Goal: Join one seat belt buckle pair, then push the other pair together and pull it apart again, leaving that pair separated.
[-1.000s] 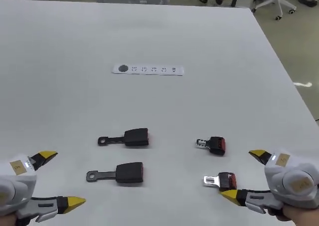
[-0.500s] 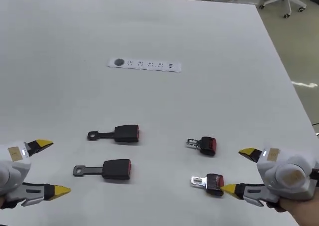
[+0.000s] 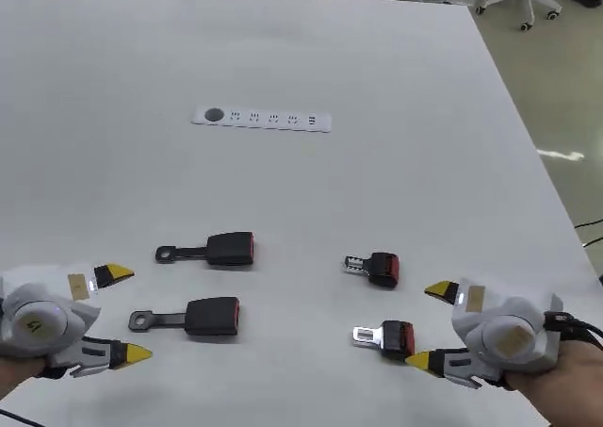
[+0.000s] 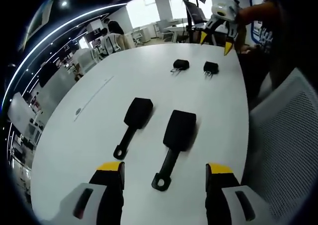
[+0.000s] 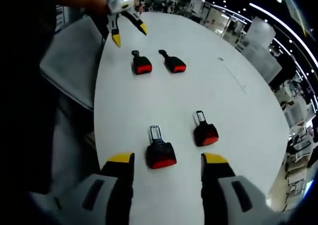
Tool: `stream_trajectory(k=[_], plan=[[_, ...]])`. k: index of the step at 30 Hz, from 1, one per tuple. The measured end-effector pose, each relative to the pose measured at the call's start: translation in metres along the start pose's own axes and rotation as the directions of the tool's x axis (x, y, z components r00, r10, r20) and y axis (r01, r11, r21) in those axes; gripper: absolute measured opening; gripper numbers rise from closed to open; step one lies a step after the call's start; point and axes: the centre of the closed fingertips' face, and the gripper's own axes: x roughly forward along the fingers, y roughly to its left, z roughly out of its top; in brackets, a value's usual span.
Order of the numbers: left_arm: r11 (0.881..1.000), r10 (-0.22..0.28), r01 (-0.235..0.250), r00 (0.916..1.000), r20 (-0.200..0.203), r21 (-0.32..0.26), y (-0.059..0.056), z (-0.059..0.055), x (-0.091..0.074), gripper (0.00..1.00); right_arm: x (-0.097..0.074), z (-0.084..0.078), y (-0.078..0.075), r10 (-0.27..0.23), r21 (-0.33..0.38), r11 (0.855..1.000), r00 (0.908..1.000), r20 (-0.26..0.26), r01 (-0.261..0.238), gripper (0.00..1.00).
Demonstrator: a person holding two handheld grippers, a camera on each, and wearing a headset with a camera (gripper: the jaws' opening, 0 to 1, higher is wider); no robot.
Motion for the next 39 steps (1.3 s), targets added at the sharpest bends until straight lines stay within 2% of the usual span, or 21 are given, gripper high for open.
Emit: stream_trajectory(k=[2, 5, 8, 9, 12, 17, 18, 19, 21, 26, 28, 31, 34, 39], plan=[[1.000, -0.017, 0.017, 0.9998, 0.004, 0.008, -0.002, 0.003, 0.005, 0.68, 0.002, -0.001, 0.002, 0.017, 0.003, 1.000, 0.9998, -0.006, -0.017, 0.51], [0.998, -0.051, 0.052, 0.9986, -0.014, 0.048, -0.005, 0.006, 0.014, 0.65, 0.005, -0.001, 0.005, 0.037, -0.005, 0.999, 0.9993, -0.009, -0.037, 0.47], [0.995, -0.071, 0.073, 0.9972, -0.022, 0.061, -0.006, 0.011, 0.021, 0.64, 0.010, -0.002, 0.006, 0.045, -0.020, 0.999, 0.9988, -0.018, -0.046, 0.46], [0.992, -0.101, 0.103, 0.9945, -0.027, 0.068, -0.009, 0.012, 0.024, 0.64, 0.011, -0.002, 0.006, 0.047, -0.022, 0.999, 0.9987, -0.019, -0.048, 0.46], [0.987, -0.144, 0.147, 0.9888, -0.038, 0.069, -0.012, 0.015, 0.031, 0.59, 0.016, -0.006, 0.008, 0.064, -0.027, 0.998, 0.9974, -0.032, -0.065, 0.44], [0.980, -0.159, 0.165, 0.9854, -0.060, 0.111, -0.014, 0.019, 0.044, 0.56, 0.026, -0.010, 0.013, 0.097, -0.034, 0.995, 0.9940, -0.050, -0.099, 0.39], [0.979, -0.161, 0.171, 0.9830, -0.088, 0.112, -0.014, 0.016, 0.047, 0.54, 0.028, -0.011, 0.013, 0.100, -0.036, 0.994, 0.9935, -0.053, -0.102, 0.39], [0.979, -0.164, 0.174, 0.9819, -0.094, 0.108, -0.015, 0.017, 0.049, 0.53, 0.029, -0.012, 0.014, 0.105, -0.040, 0.993, 0.9928, -0.059, -0.107, 0.39], [0.976, -0.176, 0.185, 0.9807, -0.085, 0.117, -0.019, 0.021, 0.053, 0.53, 0.034, -0.014, 0.015, 0.112, -0.046, 0.992, 0.9916, -0.066, -0.115, 0.39], [0.968, -0.189, 0.203, 0.9764, -0.105, 0.150, -0.023, 0.023, 0.060, 0.53, 0.043, -0.019, 0.018, 0.129, -0.059, 0.989, 0.9878, -0.088, -0.134, 0.40], [0.962, -0.194, 0.214, 0.9731, -0.124, 0.170, -0.025, 0.020, 0.061, 0.51, 0.044, -0.021, 0.017, 0.122, -0.069, 0.989, 0.9877, -0.097, -0.129, 0.40], [0.958, -0.203, 0.224, 0.9706, -0.129, 0.177, -0.026, 0.018, 0.063, 0.48, 0.044, -0.022, 0.015, 0.125, -0.071, 0.989, 0.9877, -0.094, -0.132, 0.39], [0.952, -0.213, 0.240, 0.9644, -0.157, 0.187, -0.027, 0.014, 0.067, 0.41, 0.045, -0.027, 0.009, 0.123, -0.041, 0.991, 0.9876, -0.098, -0.127, 0.40], [0.947, -0.218, 0.247, 0.9635, -0.155, 0.205, -0.025, 0.015, 0.070, 0.37, 0.051, -0.038, 0.004, 0.128, -0.026, 0.991, 0.9856, -0.111, -0.131, 0.39]])
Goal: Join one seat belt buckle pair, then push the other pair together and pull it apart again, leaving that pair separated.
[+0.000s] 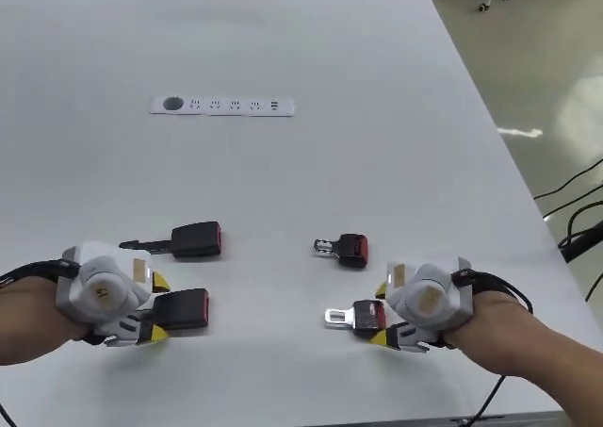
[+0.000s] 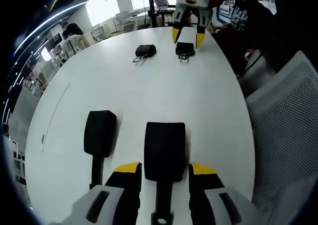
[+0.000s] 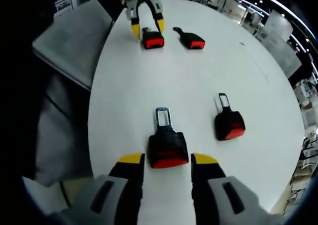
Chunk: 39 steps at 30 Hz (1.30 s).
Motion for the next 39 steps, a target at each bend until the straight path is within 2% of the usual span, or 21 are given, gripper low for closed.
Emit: stream_trajectory(k=[4, 5, 14, 24, 31, 39], plan=[[1.000, -0.007, 0.008, 0.9999, -0.014, 0.010, 0.003, -0.002, 0.002, 0.33, 0.003, -0.001, 0.000, 0.014, -0.009, 1.000, 0.9998, -0.012, -0.014, 0.39], [1.000, -0.024, 0.024, 0.9995, -0.019, 0.005, 0.002, -0.004, 0.004, 0.32, 0.004, 0.000, 0.000, 0.016, -0.014, 1.000, 0.9998, -0.011, -0.016, 0.39], [0.998, -0.035, 0.036, 0.9990, -0.028, 0.045, 0.002, -0.004, 0.005, 0.32, 0.013, 0.002, 0.002, 0.052, -0.050, 0.997, 0.9984, -0.022, -0.053, 0.37], [0.988, -0.064, 0.071, 0.9967, -0.050, 0.138, 0.000, -0.006, 0.006, 0.32, 0.016, -0.001, -0.001, 0.090, -0.036, 0.995, 0.9959, 0.005, -0.090, 0.35], [0.990, -0.092, 0.097, 0.9943, -0.053, 0.106, 0.000, -0.006, 0.006, 0.32, 0.016, 0.000, 0.000, 0.099, -0.045, 0.994, 0.9950, 0.008, -0.099, 0.35], [0.988, -0.104, 0.112, 0.9916, -0.076, 0.107, 0.000, -0.008, 0.007, 0.32, 0.017, 0.002, 0.001, 0.099, -0.045, 0.994, 0.9950, -0.017, -0.100, 0.35]])
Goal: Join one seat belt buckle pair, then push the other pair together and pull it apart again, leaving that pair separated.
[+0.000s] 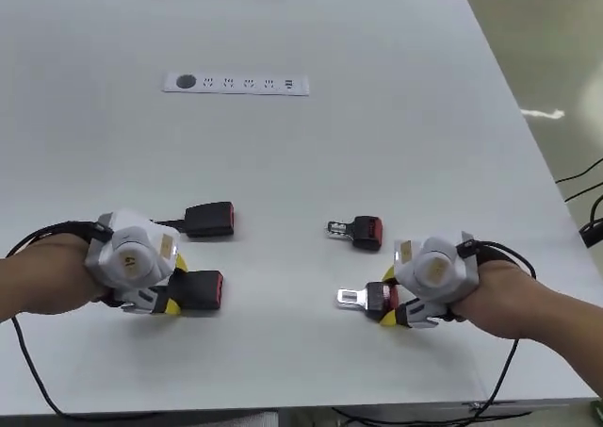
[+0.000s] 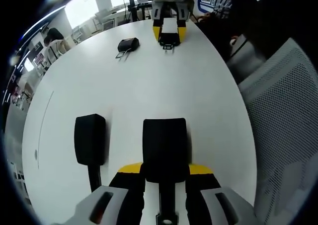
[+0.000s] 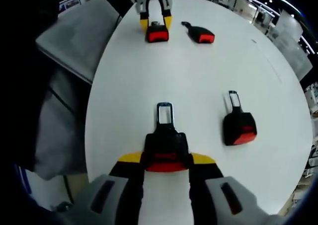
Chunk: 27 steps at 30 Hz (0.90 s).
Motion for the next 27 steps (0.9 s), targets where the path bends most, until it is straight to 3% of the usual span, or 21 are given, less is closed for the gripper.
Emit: stream_trajectory(k=[7, 27], plan=[[1.000, 0.001, -0.001, 0.9999, -0.012, -0.003, 0.000, 0.000, 0.000, 0.32, 0.003, 0.008, 0.001, -0.007, 0.000, 1.000, 1.0000, -0.002, 0.007, 0.35], [1.000, -0.022, 0.022, 0.9987, -0.046, 0.014, 0.001, -0.001, 0.002, 0.32, 0.035, 0.091, 0.008, -0.009, 0.000, 1.000, 0.9940, 0.109, 0.009, 0.35]])
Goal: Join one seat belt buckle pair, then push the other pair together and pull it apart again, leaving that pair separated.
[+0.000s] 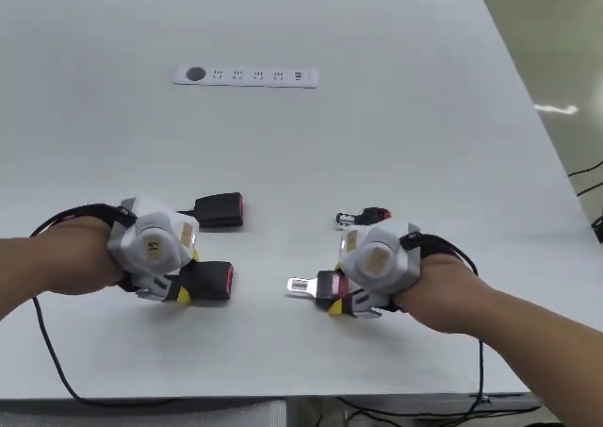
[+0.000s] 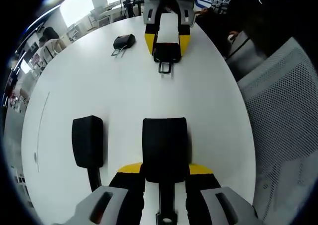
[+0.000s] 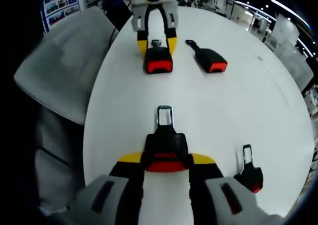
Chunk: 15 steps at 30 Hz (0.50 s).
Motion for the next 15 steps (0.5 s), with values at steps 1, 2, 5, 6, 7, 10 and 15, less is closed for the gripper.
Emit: stream_trajectory(k=[1, 2, 5, 6, 7, 10, 15], plan=[[1.000, -0.001, 0.001, 1.0000, 0.001, -0.002, 0.000, 0.000, 0.000, 0.32, 0.003, 0.006, 0.002, 0.005, -0.012, 1.000, 1.0000, 0.003, -0.005, 0.35], [1.000, -0.001, 0.001, 1.0000, 0.000, -0.003, 0.000, 0.000, 0.000, 0.32, 0.005, 0.009, 0.002, 0.006, -0.016, 1.000, 1.0000, 0.004, -0.006, 0.35], [1.000, 0.001, -0.001, 1.0000, -0.006, 0.001, 0.000, 0.000, 0.000, 0.32, 0.011, 0.020, 0.002, 0.008, -0.021, 1.000, 0.9999, 0.012, -0.008, 0.35], [1.000, 0.002, -0.002, 1.0000, -0.007, 0.000, 0.001, -0.001, 0.001, 0.32, 0.012, 0.023, 0.002, 0.007, -0.018, 1.000, 0.9999, 0.015, -0.007, 0.35], [1.000, 0.003, -0.003, 1.0000, -0.005, -0.004, 0.001, -0.001, 0.001, 0.32, 0.014, 0.026, 0.002, 0.007, -0.018, 1.000, 0.9998, 0.017, -0.006, 0.35], [1.000, 0.008, -0.008, 1.0000, 0.002, -0.005, 0.002, -0.003, 0.001, 0.32, 0.019, 0.034, 0.002, 0.002, -0.017, 1.000, 0.9997, 0.024, -0.002, 0.35], [1.000, 0.014, -0.014, 0.9999, -0.003, -0.009, 0.003, -0.005, 0.003, 0.32, 0.029, 0.053, 0.004, 0.008, -0.033, 0.999, 0.9995, 0.029, -0.007, 0.35]])
